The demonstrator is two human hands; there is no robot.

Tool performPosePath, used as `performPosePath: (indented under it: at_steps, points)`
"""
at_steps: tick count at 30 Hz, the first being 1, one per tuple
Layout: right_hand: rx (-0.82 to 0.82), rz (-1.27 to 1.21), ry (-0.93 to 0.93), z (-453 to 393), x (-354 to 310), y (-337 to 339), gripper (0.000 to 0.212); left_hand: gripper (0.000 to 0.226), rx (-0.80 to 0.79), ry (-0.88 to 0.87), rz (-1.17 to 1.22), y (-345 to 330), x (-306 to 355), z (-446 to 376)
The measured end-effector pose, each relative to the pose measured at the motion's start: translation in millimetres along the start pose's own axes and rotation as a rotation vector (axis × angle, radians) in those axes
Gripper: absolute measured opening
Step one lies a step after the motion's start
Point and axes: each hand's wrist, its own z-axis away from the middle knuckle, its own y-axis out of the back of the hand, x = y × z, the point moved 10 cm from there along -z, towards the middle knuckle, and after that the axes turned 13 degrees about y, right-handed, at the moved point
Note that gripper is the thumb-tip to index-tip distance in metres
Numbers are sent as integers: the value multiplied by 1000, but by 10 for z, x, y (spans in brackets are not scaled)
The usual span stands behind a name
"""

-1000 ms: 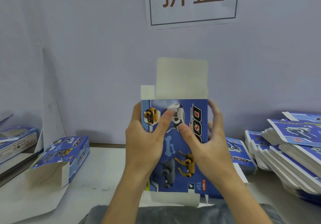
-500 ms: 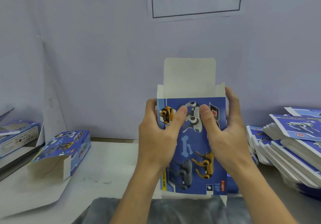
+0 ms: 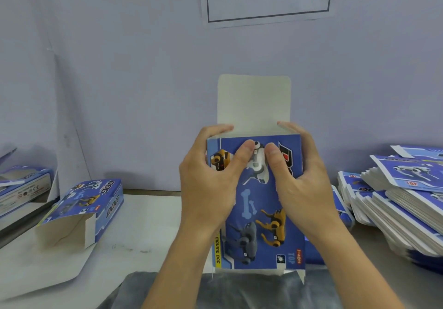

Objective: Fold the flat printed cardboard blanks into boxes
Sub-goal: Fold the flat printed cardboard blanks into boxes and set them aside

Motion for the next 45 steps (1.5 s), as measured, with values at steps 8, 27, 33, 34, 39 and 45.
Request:
performPosePath:
  at_steps: [8, 27, 33, 34, 39, 45]
  points:
    - [-72, -184, -206, 13, -63, -94, 47, 45, 56, 190, 195, 61, -173, -1]
    - [63, -238, -185, -26, -45, 22, 20, 14, -14, 153, 307, 29, -69, 5]
    - [171, -275, -196, 21, 1, 101, 37, 34, 55, 215, 420, 126, -209, 29]
    - [157, -276, -194, 35, -18, 83, 37, 33, 60, 203, 399, 131, -188, 27]
    - [-92, -160, -64, -129, -150, -1, 40, 31, 96, 180, 307, 125, -135, 14]
    - [-144, -63, 51, -23, -212, 83, 93, 46, -22, 350, 350, 64, -333, -39]
